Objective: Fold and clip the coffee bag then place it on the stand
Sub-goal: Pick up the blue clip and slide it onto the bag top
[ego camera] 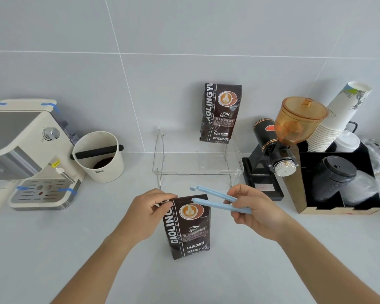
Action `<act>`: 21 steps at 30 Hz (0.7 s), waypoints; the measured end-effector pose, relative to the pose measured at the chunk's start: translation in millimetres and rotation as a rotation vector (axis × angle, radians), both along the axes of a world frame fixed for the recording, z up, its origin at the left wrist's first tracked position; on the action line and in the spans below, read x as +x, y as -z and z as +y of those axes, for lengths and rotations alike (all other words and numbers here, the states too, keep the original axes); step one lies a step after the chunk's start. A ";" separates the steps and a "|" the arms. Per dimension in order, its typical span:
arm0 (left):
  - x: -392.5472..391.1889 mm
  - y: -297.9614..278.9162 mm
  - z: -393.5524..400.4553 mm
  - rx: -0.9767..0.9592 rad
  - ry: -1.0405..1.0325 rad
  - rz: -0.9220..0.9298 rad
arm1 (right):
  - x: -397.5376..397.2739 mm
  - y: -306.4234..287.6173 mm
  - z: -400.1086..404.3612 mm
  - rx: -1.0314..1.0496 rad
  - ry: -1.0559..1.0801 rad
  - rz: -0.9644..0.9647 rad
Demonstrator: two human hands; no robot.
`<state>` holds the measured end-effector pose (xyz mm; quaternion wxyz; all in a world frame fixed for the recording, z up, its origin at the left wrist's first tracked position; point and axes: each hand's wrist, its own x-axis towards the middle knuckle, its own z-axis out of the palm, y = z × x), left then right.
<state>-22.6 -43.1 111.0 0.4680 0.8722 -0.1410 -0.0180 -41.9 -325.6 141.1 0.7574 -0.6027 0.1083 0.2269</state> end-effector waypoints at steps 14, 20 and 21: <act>-12.2 -3.0 7.4 -0.276 -0.099 0.217 | 30.8 -2.3 36.8 -0.270 -0.097 -0.052; -12.7 -5.2 9.8 -0.265 -0.076 0.256 | 36.8 -5.3 47.5 -0.406 -0.112 -0.036; -12.9 -6.2 10.0 -0.254 -0.079 0.275 | 36.9 -5.8 49.9 -0.420 -0.108 -0.039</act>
